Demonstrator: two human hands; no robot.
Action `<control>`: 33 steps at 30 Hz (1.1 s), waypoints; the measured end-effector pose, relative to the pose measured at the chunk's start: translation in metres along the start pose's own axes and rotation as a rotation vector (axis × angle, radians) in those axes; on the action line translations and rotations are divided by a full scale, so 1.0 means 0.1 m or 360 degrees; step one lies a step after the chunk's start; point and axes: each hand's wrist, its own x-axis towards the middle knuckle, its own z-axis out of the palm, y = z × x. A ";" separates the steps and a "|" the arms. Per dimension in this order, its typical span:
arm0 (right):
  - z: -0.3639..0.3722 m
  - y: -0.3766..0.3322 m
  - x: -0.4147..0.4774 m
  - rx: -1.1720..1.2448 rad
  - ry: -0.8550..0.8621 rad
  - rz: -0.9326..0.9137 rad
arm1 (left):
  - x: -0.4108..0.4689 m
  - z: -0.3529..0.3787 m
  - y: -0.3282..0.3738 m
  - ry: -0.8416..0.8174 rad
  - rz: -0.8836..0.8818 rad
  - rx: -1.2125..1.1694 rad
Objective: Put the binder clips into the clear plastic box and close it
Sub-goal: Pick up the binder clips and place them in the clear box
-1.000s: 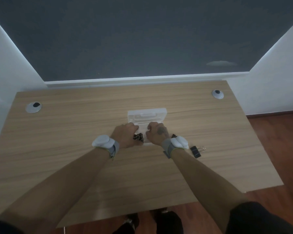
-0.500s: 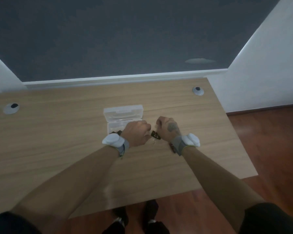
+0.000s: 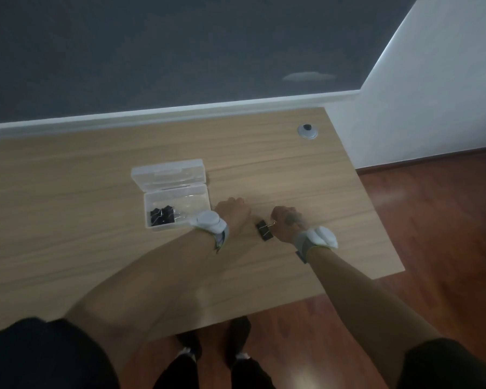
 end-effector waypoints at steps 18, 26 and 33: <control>0.05 0.20 0.08 0.0289 0.0131 -0.0033 | -0.02 0.21 -0.02 0.0045 0.0186 -0.0263; 0.09 0.13 0.10 0.0231 0.0153 0.0030 | -0.05 0.21 -0.06 -0.0017 0.0292 -0.0257; 0.15 0.08 0.05 0.0259 0.0147 0.0106 | -0.08 0.26 -0.12 -0.0050 0.0383 -0.0182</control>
